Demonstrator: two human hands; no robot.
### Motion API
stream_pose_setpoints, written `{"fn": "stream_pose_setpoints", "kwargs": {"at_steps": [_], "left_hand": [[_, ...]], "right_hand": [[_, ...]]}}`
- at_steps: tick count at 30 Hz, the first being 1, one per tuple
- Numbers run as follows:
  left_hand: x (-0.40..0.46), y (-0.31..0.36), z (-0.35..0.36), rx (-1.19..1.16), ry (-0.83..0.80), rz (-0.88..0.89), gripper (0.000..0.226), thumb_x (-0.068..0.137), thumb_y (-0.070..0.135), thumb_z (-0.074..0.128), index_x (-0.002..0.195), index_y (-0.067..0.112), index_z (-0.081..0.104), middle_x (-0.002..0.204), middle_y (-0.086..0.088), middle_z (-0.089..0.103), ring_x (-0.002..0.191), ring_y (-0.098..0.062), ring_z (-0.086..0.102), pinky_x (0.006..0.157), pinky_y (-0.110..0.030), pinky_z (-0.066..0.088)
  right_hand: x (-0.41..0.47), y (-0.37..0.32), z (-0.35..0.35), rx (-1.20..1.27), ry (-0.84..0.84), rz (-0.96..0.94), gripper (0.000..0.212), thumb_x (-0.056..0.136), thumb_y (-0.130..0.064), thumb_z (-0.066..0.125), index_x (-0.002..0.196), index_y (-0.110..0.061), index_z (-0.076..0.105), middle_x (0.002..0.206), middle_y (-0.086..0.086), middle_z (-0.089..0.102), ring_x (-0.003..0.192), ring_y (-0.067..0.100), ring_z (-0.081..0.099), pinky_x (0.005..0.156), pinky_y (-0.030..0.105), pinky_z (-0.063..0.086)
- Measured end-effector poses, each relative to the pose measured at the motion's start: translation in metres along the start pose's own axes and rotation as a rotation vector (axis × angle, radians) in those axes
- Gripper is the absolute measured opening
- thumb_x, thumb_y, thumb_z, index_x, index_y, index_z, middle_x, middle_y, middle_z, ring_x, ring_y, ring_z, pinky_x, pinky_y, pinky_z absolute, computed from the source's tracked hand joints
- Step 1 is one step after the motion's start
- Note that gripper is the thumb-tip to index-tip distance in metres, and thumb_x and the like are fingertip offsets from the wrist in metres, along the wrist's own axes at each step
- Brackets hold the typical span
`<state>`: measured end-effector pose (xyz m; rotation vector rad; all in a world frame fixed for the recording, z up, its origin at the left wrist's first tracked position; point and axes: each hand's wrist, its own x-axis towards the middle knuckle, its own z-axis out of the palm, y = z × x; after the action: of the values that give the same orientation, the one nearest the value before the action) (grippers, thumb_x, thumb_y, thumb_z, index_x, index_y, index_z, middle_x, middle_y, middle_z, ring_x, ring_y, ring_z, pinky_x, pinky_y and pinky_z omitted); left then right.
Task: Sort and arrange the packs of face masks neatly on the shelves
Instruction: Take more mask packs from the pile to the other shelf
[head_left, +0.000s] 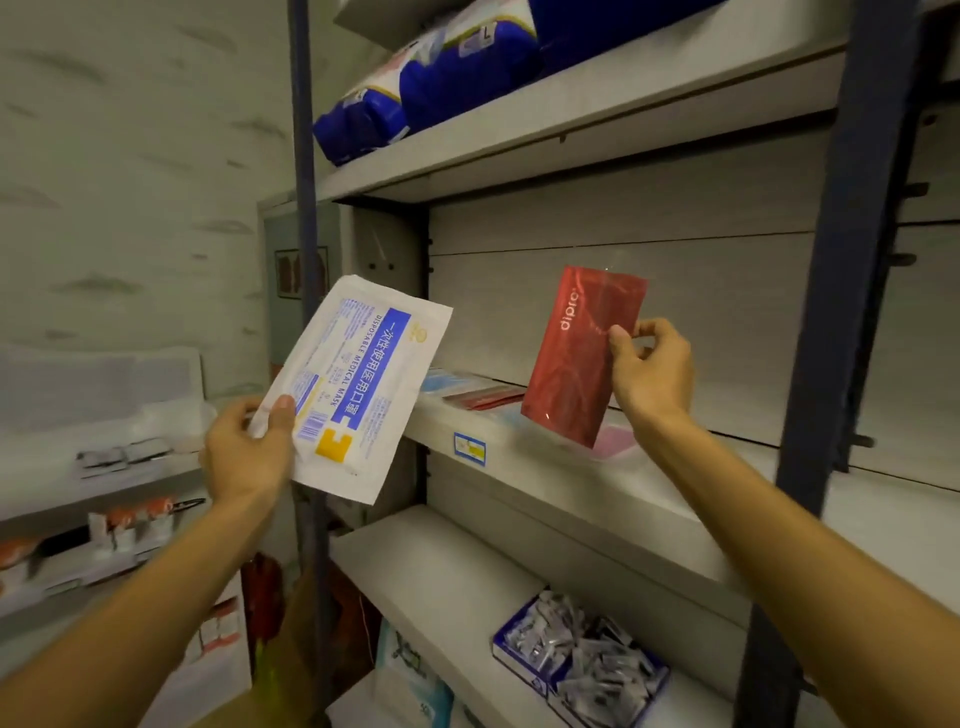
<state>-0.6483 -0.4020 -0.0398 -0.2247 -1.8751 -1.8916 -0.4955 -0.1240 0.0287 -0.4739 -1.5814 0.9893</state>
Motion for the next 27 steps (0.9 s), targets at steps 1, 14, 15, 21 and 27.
{"fn": "stream_pose_setpoints", "kwargs": {"at_steps": [1,14,15,21,27], "left_hand": [[0.007,-0.005,0.007,-0.002,0.003,0.002,0.025,0.092,0.034,0.059,0.106,0.013,0.054,0.101,-0.005,0.060,0.090,-0.027,0.063,0.079,-0.044,0.055],[0.146,-0.081,0.044,0.022,-0.084,0.045,0.017,0.094,0.030,0.057,0.098,0.015,0.050,0.093,-0.002,0.058,0.075,-0.018,0.058,0.055,-0.020,0.041],[0.160,-0.086,0.046,0.019,-0.095,0.045,0.018,0.094,0.030,0.057,0.099,0.015,0.050,0.094,-0.002,0.058,0.075,-0.017,0.058,0.054,-0.020,0.041],[0.247,-0.111,0.054,-0.024,-0.166,0.054,0.020,0.092,0.031,0.059,0.100,0.014,0.051,0.097,-0.003,0.059,0.080,-0.019,0.059,0.058,-0.024,0.045],[0.302,-0.131,0.084,-0.066,-0.260,0.090,0.027,0.091,0.029,0.060,0.106,0.007,0.055,0.098,-0.004,0.059,0.084,-0.019,0.059,0.057,-0.023,0.044]], "right_hand": [[0.007,0.006,0.009,-0.003,0.020,0.003,0.014,0.096,-0.028,0.056,0.095,-0.015,0.054,0.069,-0.001,0.057,0.064,0.016,0.057,0.063,0.031,0.046],[0.058,0.043,0.137,-0.068,0.149,0.098,0.016,0.096,-0.030,0.057,0.096,-0.014,0.056,0.088,0.004,0.061,0.073,0.021,0.060,0.069,0.033,0.050],[0.061,0.043,0.148,-0.074,0.179,0.108,0.015,0.095,-0.029,0.059,0.095,-0.015,0.056,0.090,0.004,0.062,0.074,0.021,0.059,0.070,0.033,0.050],[0.074,0.050,0.211,-0.020,0.271,0.211,0.013,0.090,-0.026,0.066,0.094,-0.017,0.057,0.094,0.006,0.061,0.083,0.022,0.058,0.078,0.032,0.048],[0.068,0.063,0.247,0.018,0.267,0.272,0.013,0.089,-0.019,0.067,0.085,-0.012,0.057,0.081,0.001,0.059,0.083,0.021,0.059,0.082,0.035,0.050]]}}
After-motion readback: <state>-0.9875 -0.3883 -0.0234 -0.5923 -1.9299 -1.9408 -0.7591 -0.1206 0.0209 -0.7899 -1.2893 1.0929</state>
